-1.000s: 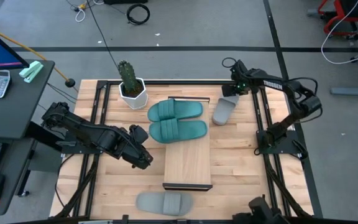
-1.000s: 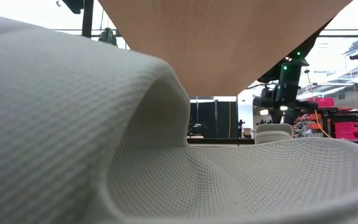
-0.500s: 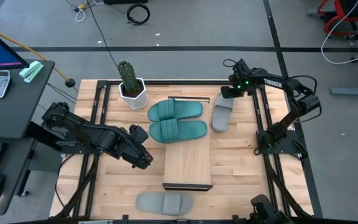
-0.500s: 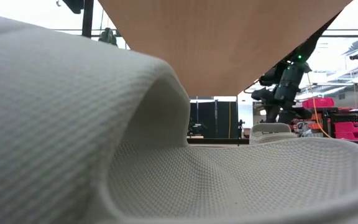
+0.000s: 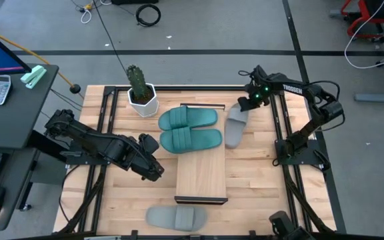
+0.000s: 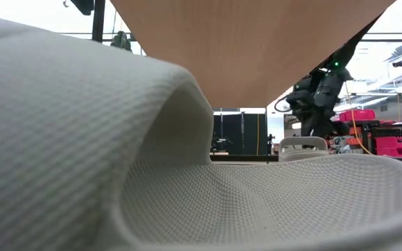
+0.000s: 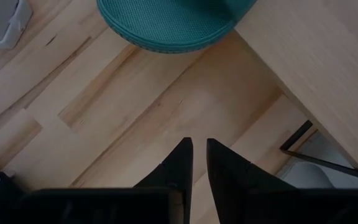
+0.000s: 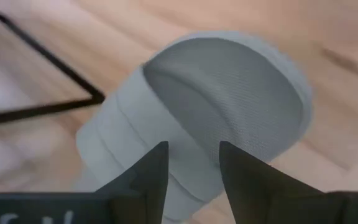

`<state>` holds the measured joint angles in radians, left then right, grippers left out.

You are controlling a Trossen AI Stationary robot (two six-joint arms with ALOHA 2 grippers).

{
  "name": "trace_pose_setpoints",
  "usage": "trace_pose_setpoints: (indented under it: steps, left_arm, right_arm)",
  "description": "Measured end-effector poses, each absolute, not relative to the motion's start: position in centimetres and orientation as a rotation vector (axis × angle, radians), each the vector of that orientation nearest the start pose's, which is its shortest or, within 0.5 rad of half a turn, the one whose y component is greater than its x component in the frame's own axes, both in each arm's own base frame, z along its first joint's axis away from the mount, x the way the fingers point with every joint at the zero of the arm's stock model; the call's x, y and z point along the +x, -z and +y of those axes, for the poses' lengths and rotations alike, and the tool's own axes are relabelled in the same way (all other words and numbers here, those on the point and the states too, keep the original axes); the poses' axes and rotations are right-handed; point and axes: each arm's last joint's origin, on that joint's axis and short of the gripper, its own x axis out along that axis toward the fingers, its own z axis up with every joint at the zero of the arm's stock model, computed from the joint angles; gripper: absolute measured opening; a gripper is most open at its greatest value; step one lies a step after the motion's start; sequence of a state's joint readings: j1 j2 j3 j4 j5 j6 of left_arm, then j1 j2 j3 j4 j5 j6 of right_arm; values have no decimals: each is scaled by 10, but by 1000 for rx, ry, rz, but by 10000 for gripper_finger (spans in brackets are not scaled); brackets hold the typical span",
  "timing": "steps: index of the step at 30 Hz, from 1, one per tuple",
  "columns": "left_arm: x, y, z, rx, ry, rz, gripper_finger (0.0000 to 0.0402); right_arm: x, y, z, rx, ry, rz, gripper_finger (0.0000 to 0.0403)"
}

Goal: Pick and place slides into the shelf
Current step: Put the top gray slide on the shelf

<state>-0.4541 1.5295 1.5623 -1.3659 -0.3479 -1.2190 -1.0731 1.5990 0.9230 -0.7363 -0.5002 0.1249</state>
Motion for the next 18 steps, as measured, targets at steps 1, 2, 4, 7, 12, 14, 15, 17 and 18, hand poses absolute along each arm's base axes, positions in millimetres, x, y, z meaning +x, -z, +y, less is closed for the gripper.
trace_pose_setpoints:
  steps: [1, 2, 4, 7, 12, 14, 15, 17, 18]
  left_arm:
    - [251, -343, -111, -543, -630, 1059, 52]
    - [251, -343, -111, -543, -630, 1059, 52]
    - [251, -343, -111, -542, -630, 1058, 52]
    - [251, -343, -111, -537, -635, 1051, 49]
    - [251, -343, -111, -534, -638, 1047, 50]
    - [251, -343, -111, -533, -639, 1045, 50]
    - [251, -343, -111, -533, -639, 1045, 50]
    - [251, -343, -111, -530, -642, 1042, 48]
    - [251, -343, -111, -529, -642, 1040, 47]
  right_arm:
    - [141, -169, -230, 1121, 529, 998, 149]
    - [141, -169, -229, 1117, 519, 1009, 149]
    - [141, -168, -227, 1118, 498, 1029, 149]
    - [140, -168, -224, 1130, 468, 1048, 146]
    - [139, -168, -221, 1132, 452, 1072, 92]
    - [140, -168, -220, 1134, 439, 1066, 47]
    - [141, -169, -220, 1135, 423, 1060, 25]
    - [143, -169, -219, 1133, 398, 1053, 11]
    - [144, -169, -218, 1137, 388, 1051, 12]
